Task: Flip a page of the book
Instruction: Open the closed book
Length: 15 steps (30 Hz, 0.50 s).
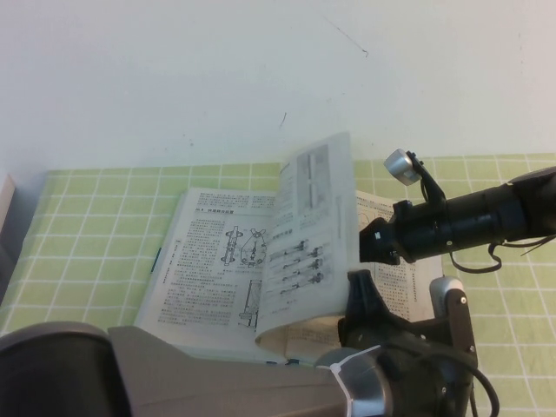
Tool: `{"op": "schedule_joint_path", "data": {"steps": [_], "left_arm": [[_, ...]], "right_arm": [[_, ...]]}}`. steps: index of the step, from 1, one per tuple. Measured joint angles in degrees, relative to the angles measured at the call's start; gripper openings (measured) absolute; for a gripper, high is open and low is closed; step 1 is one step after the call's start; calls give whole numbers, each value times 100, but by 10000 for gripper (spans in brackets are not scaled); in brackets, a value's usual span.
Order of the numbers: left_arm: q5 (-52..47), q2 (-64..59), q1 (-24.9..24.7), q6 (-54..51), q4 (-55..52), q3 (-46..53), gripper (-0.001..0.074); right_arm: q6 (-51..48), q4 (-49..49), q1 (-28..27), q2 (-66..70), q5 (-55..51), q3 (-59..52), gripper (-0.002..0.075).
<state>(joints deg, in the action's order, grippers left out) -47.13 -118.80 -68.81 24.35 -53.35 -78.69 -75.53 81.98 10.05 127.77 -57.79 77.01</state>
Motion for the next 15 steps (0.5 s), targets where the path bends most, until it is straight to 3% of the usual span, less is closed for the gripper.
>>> {"op": "schedule_joint_path", "data": {"steps": [15], "left_arm": [[-1100, 375, 47, 1003, -634, 0, -3]], "right_arm": [[0, -87, 0, 0, 0, 0, -2]]}}
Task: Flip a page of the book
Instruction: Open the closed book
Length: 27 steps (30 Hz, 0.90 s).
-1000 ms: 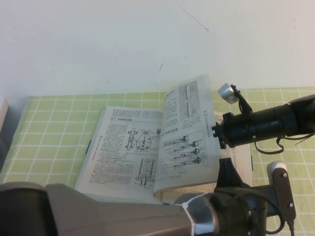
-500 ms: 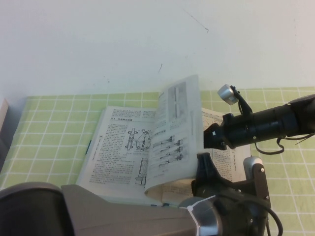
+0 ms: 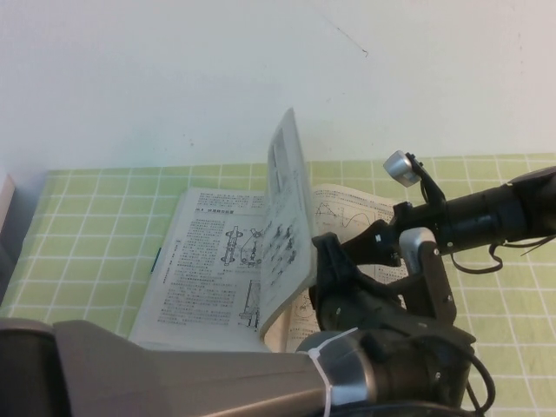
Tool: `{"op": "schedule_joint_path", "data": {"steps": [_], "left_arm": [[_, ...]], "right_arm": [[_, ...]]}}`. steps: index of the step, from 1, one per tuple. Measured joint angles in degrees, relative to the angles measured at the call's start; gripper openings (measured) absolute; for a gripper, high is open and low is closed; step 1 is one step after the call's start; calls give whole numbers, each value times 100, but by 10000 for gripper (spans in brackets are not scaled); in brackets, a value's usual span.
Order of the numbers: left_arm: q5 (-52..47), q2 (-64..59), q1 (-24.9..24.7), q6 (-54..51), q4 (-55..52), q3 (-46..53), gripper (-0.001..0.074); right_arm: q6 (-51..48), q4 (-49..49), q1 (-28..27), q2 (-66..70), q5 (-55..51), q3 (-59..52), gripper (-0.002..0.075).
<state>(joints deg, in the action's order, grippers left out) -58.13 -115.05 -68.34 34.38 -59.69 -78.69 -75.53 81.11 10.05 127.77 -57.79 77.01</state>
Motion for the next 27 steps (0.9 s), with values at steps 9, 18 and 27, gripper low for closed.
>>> {"op": "schedule_joint_path", "data": {"steps": [9, 18, 27], "left_arm": [[-538, 573, 649, 336, 435, 0, -3], [-230, 1235, 1888, -300, 1637, 0, -3], [828, 1399, 3368, -1519, 3422, 0, -3]], "right_arm": [[173, -317, 0, 0, 0, 0, -2], [408, -1100, 0, -255, 291, 0, -2], [706, -2468, 366, -1064, 840, 0, -2]]}}
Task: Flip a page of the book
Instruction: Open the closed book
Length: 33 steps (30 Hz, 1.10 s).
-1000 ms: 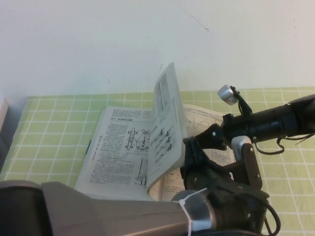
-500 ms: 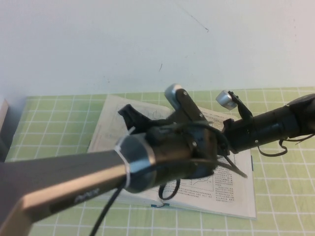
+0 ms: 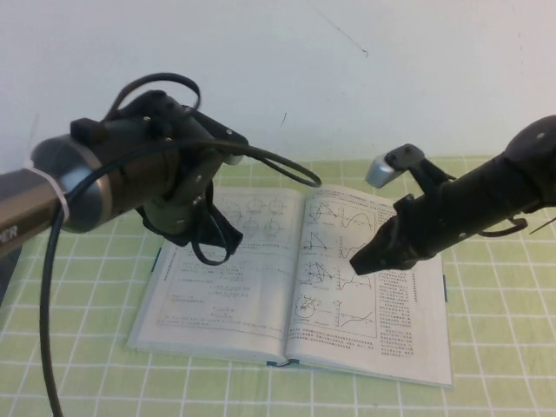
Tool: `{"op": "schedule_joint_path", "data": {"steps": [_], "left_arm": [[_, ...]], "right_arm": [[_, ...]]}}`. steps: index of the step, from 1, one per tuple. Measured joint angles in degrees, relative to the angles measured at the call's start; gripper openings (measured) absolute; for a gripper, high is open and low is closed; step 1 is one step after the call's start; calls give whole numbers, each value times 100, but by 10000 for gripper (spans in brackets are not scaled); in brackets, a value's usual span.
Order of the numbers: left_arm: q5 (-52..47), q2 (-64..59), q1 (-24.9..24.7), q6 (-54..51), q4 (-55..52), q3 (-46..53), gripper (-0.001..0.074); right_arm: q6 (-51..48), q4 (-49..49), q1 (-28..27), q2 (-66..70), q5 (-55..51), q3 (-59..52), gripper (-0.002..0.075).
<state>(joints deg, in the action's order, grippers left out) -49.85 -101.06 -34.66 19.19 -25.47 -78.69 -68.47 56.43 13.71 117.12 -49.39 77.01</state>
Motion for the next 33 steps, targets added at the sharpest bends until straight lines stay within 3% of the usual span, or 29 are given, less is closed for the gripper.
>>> {"op": "schedule_joint_path", "data": {"steps": [5, 11, 22, 33], "left_arm": [[237, 0, 460, -581, 783, 0, -3], [328, 0, 526, -869, 989, 0, -3], [567, 0, 526, -912, 1106, 0, -3], [720, 0, 526, -1003, 1115, 0, -3]], "right_arm": [[247, -554, 709, -22, 500, 0, -2], [681, -1200, 1311, 12, 852, 452, -2], [1473, -1719, 1449, 995, 145, 1741, -2], [2793, -2994, 1497, 1195, -198, 2005, -2]]}}
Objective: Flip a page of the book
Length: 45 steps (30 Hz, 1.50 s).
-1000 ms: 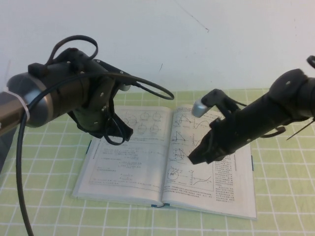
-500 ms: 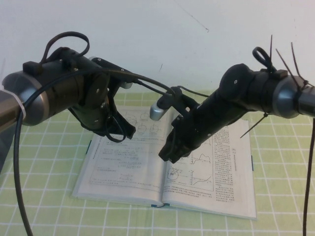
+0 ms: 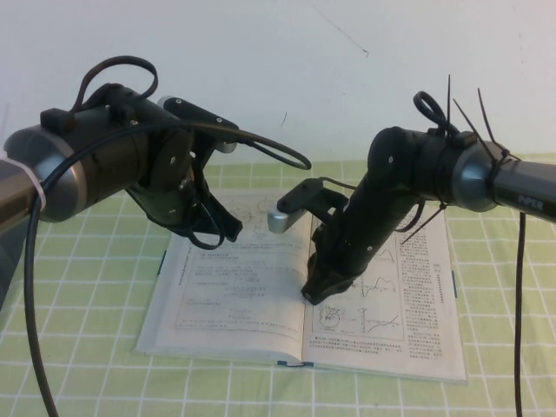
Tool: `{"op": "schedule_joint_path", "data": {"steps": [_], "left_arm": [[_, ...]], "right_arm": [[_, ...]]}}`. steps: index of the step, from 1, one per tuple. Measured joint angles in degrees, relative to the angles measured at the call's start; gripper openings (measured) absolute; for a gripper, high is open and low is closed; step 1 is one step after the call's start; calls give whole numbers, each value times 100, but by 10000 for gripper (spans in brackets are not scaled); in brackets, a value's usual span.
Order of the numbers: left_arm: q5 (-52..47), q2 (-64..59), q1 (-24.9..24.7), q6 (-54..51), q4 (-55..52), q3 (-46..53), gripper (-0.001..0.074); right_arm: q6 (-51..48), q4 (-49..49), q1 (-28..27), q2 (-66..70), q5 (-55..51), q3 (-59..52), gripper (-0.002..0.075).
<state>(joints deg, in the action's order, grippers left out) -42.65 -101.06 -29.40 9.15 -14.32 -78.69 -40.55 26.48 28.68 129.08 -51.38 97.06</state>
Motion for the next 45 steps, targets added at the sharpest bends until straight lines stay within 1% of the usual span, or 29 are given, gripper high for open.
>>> {"op": "schedule_joint_path", "data": {"steps": [6, 14, 17, 20, 23, 27, 31, 36, 38, 45], "left_arm": [[32, 0, 0, -11, 0, 0, -3], [55, 0, 0, -34, 0, 0, -3], [217, 39, 0, 7, -60, 0, -3], [471, 305, 0, 74, -115, 0, -3], [726, 772, 0, 88, -163, 13, -3], [1209, 1701, 0, 88, -270, 385, -3], [1658, 2869, 0, 88, -367, 1169, -3], [1923, 4205, 0, 88, -435, 2383, -3], [1987, 4744, 0, 160, -460, 2827, -3], [2017, 6341, 0, 705, -621, 4331, -3]], "right_arm": [[697, -745, 0, -23, -291, 9, -2], [947, -1209, -49, -192, -426, -3, -2], [957, -1086, -160, -471, -368, -11, -2], [616, -513, -292, -943, -63, -127, -2], [31, 148, -382, -1601, 374, -439, -2], [-757, 930, -408, -2656, 1035, -1220, -2], [-1660, 1793, -408, -3630, 1819, -2266, -2], [-3264, 3168, -408, -4747, 2666, -3393, -2], [-3991, 3797, -408, -5163, 2855, -3827, -2], [-6033, 5866, -408, -6386, 3062, -5087, -2]]}}
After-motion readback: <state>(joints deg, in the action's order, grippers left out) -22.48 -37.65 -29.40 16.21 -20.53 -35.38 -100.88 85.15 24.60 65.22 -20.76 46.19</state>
